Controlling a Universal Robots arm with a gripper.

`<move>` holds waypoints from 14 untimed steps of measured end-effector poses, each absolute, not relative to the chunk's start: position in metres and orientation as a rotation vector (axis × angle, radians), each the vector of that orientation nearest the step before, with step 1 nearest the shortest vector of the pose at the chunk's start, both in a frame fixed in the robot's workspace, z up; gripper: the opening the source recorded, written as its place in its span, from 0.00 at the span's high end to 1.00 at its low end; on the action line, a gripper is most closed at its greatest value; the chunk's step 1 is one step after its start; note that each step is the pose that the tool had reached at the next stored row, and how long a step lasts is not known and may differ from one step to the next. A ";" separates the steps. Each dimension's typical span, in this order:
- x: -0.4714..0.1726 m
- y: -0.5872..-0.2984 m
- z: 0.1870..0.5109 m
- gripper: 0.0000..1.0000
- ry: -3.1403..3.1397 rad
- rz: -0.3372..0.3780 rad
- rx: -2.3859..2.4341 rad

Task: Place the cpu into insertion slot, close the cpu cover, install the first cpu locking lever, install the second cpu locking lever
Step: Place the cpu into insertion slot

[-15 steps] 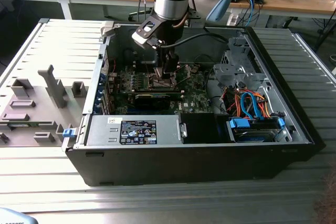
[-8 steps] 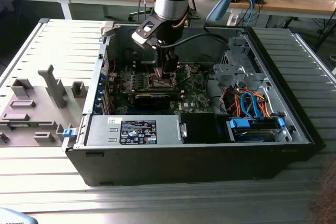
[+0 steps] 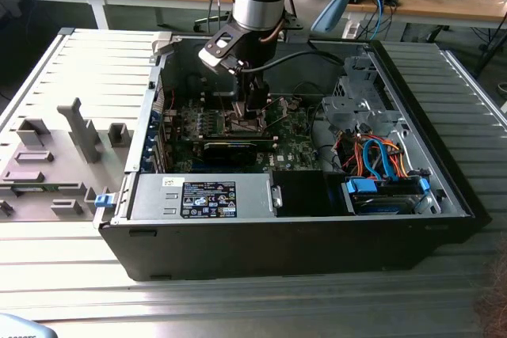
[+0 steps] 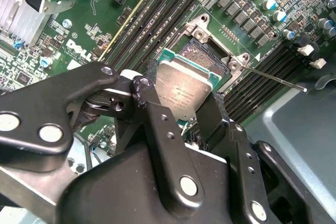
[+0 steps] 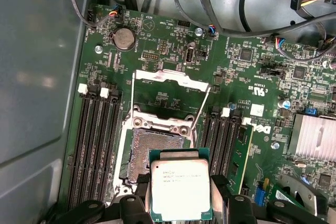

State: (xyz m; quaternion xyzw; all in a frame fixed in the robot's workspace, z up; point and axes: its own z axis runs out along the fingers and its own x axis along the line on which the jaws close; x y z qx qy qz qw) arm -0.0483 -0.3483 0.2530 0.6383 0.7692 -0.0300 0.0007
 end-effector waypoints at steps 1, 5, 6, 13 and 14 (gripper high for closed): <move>-0.048 -0.348 0.253 0.45 2.415 -0.094 2.005; -0.048 -0.348 0.253 0.45 2.410 -0.094 2.012; -0.048 -0.348 0.253 0.45 2.409 -0.094 2.013; -0.048 -0.348 0.252 0.45 2.403 -0.094 2.019; -0.048 -0.348 0.252 0.45 2.402 -0.094 2.021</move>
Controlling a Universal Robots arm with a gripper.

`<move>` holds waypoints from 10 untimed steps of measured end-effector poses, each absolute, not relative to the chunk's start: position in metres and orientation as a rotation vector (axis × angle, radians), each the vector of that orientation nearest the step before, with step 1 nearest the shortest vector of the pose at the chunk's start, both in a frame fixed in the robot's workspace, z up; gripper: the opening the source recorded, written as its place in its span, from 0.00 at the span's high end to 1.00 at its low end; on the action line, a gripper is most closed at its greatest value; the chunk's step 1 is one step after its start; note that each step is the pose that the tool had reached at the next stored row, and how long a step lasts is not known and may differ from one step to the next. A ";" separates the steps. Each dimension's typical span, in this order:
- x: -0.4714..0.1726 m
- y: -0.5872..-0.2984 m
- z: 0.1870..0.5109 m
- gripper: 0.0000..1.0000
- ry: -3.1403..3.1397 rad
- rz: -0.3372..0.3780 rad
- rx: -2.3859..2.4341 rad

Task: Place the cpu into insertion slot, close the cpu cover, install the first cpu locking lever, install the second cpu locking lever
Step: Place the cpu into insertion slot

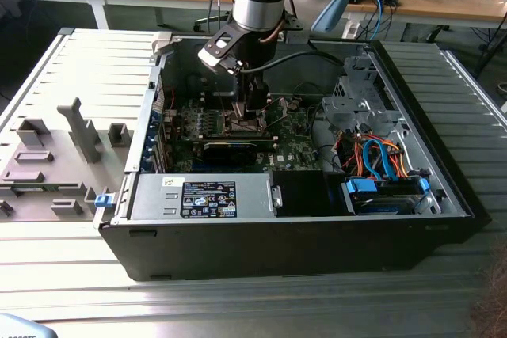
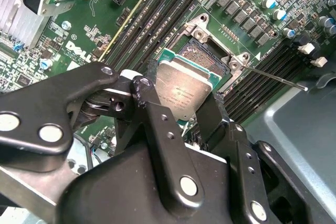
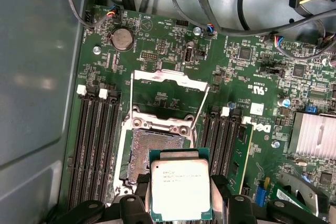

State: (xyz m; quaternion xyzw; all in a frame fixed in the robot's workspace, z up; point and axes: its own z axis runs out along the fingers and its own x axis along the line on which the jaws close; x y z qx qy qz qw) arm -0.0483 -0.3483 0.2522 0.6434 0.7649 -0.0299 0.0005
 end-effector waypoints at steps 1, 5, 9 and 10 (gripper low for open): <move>-0.048 -0.348 0.252 0.45 2.402 -0.094 2.022; -0.048 -0.348 0.252 0.45 2.399 -0.094 2.025; -0.048 -0.348 0.252 0.45 2.396 -0.094 2.028; -0.048 -0.348 0.252 0.45 2.396 -0.094 2.029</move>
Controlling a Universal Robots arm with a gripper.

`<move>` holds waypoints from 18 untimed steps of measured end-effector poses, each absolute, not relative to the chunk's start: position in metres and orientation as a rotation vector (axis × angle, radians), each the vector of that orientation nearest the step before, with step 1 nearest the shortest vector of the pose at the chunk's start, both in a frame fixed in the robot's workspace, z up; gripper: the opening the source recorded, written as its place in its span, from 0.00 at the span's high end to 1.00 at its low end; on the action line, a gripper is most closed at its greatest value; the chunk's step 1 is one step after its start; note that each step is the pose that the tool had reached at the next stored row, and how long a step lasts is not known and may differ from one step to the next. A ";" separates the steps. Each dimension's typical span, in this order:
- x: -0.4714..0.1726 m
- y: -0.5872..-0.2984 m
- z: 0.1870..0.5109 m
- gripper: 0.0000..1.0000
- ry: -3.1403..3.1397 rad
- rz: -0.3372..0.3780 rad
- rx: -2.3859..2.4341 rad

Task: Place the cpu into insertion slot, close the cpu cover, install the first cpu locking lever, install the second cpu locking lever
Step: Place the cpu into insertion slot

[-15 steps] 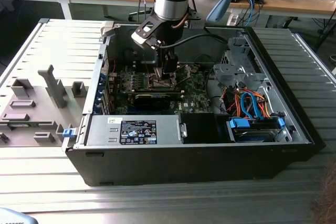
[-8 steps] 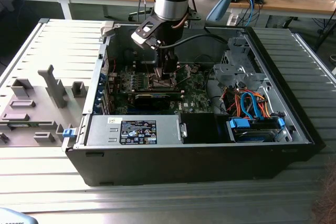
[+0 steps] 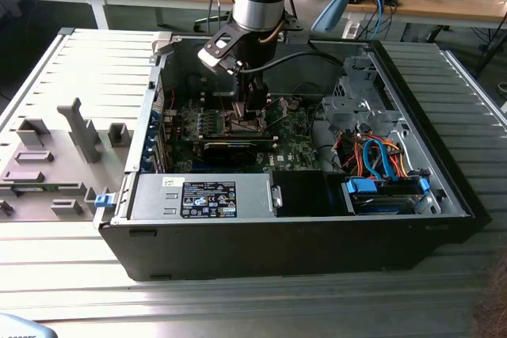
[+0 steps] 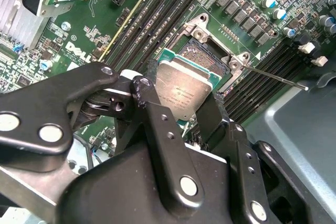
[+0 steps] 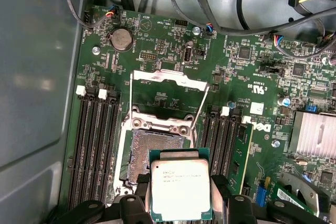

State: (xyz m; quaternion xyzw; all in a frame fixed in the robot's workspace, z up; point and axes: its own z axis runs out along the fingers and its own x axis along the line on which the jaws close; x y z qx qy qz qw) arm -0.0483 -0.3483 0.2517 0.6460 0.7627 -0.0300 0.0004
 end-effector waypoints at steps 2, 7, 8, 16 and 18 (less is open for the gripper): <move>-0.048 -0.348 0.252 0.45 2.394 -0.094 2.031; -0.048 -0.348 0.251 0.45 2.389 -0.094 2.037; -0.048 -0.348 0.251 0.45 2.388 -0.094 2.038; -0.048 -0.348 0.250 0.45 2.382 -0.094 2.046; -0.048 -0.348 0.250 0.45 2.380 -0.094 2.048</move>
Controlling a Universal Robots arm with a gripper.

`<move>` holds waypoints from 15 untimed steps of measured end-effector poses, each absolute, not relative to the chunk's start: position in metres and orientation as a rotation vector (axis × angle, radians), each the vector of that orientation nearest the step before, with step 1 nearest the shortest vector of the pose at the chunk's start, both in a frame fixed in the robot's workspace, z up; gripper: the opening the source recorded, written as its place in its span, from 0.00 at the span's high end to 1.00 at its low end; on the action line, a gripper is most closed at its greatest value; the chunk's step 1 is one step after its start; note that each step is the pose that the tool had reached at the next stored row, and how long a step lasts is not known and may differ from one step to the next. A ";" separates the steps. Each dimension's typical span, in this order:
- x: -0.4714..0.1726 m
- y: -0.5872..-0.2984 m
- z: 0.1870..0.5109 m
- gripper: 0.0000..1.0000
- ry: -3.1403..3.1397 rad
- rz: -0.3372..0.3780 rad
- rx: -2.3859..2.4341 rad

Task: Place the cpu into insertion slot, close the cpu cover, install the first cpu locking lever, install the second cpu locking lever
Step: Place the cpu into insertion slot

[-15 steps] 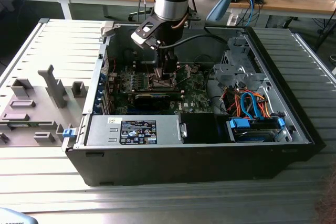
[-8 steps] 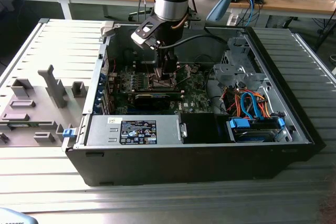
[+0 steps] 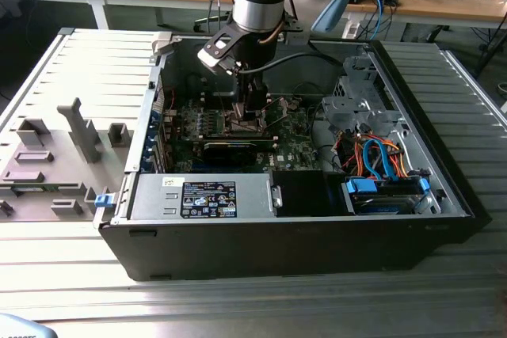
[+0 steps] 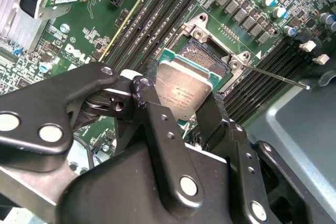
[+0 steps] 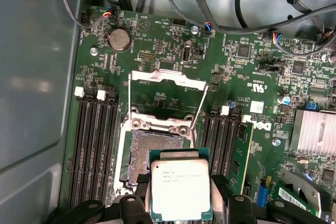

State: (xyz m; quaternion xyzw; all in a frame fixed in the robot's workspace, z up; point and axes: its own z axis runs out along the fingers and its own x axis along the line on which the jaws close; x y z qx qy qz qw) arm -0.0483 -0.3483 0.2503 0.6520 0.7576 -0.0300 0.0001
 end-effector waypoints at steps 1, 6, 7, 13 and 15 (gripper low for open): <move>-0.048 -0.348 0.250 0.45 2.379 -0.094 2.049; -0.048 -0.348 0.250 0.45 2.373 -0.094 2.056; -0.048 -0.348 0.250 0.45 2.372 -0.094 2.058; -0.048 -0.348 0.249 0.45 2.366 -0.094 2.064; -0.048 -0.348 0.249 0.45 2.363 -0.094 2.068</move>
